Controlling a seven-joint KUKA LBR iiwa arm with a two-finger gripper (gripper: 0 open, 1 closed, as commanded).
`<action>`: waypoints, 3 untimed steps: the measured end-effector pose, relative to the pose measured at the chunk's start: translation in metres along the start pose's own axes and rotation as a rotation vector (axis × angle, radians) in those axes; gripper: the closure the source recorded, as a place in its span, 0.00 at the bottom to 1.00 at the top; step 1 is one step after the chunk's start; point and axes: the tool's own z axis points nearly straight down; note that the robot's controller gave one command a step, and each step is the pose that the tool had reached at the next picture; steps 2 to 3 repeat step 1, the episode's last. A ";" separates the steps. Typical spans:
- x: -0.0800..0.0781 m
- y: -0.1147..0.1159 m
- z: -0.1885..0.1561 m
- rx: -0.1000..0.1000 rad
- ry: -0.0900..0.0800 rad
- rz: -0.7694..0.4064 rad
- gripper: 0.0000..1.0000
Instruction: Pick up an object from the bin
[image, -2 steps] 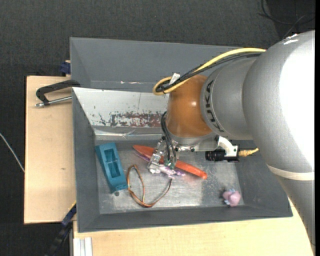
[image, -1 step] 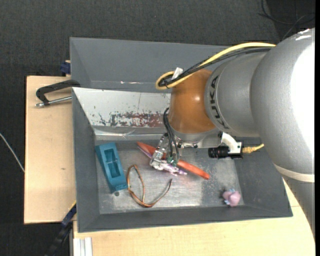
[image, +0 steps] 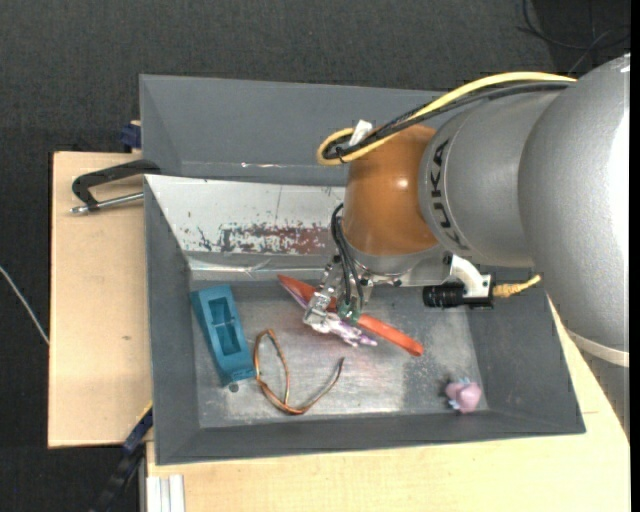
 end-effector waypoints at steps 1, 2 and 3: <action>0.001 0.000 -0.011 0.002 0.003 -0.001 1.00; 0.001 0.000 -0.011 0.002 0.003 -0.001 1.00; 0.001 0.000 -0.011 0.002 0.003 -0.001 1.00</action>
Offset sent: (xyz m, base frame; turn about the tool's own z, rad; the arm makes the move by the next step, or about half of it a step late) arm 0.0000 0.0000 0.0251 0.0000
